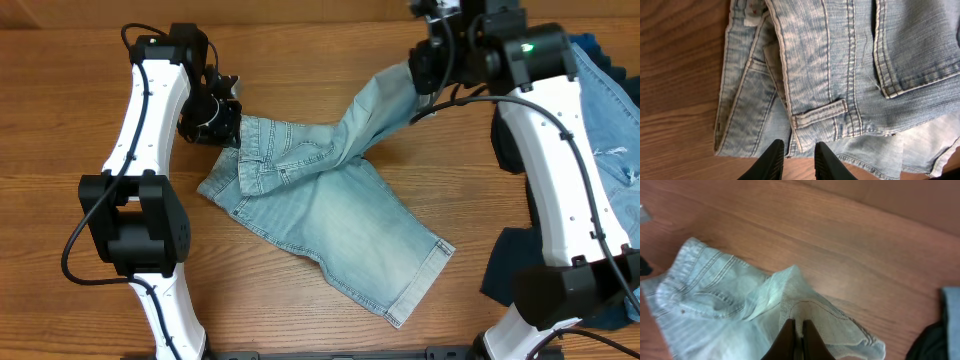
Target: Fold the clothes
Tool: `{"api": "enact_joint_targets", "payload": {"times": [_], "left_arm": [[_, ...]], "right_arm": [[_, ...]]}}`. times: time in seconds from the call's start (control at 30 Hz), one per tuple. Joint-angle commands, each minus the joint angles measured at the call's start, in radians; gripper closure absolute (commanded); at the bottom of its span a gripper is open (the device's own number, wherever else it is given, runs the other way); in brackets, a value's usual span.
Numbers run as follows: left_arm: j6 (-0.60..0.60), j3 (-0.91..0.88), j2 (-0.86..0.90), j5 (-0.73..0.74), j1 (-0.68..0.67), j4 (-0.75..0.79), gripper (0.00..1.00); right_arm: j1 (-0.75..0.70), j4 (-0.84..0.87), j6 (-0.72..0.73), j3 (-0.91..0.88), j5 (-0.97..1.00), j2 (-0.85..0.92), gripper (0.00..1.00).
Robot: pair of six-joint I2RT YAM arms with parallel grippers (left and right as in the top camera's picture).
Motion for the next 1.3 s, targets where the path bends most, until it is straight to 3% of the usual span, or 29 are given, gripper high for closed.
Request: {"api": "enact_joint_targets", "payload": {"times": [0.0, 0.2, 0.33, 0.37, 0.4, 0.53, 0.8, 0.93, 1.03, 1.1, 1.27], "left_arm": [[0.013, 0.015, -0.023, 0.028, -0.008, 0.028, 0.75], [0.071, -0.006, -0.019, 0.244, -0.027, 0.133, 0.75], [0.08, -0.086, -0.019, 0.261, -0.096, 0.252, 0.79], [0.079, -0.116, -0.016, 0.232, -0.111, 0.278, 0.92], [0.078, -0.132, -0.016, 0.188, -0.119, 0.285, 0.96], [0.06, -0.172, -0.015, -0.057, -0.116, 0.303, 0.96], [0.016, -0.236, 0.153, -0.105, -0.117, 0.36, 0.96], [-0.105, -0.236, 0.217, -0.184, -0.112, 0.41, 0.96], [-0.195, -0.236, 0.227, -0.148, -0.081, 0.462, 0.96], [-0.259, -0.235, 0.271, -0.143, -0.038, 0.496, 0.96], [-0.345, -0.234, 0.29, -0.138, 0.088, 0.534, 0.96]], "right_arm": [[0.026, 0.008, -0.006, -0.031, 0.097, -0.019, 0.96], [0.024, 0.006, 0.042, -0.043, 0.071, -0.037, 0.96], [0.024, 0.008, 0.043, -0.043, 0.012, -0.037, 0.96], [0.024, 0.008, 0.046, -0.043, 0.012, -0.037, 0.96], [0.024, 0.008, 0.046, -0.043, 0.011, -0.037, 0.96], [0.024, 0.007, 0.049, -0.043, 0.011, -0.037, 0.96], [0.024, -0.019, 0.069, -0.043, -0.079, -0.04, 0.96], [0.024, -0.016, 0.08, -0.051, -0.108, -0.04, 0.96], [0.025, 0.122, 0.081, -0.167, -0.124, -0.04, 0.96], [0.025, 0.329, 0.083, -0.27, -0.146, -0.04, 0.96], [0.025, 0.501, 0.095, -0.29, -0.147, 0.002, 0.96]]}}
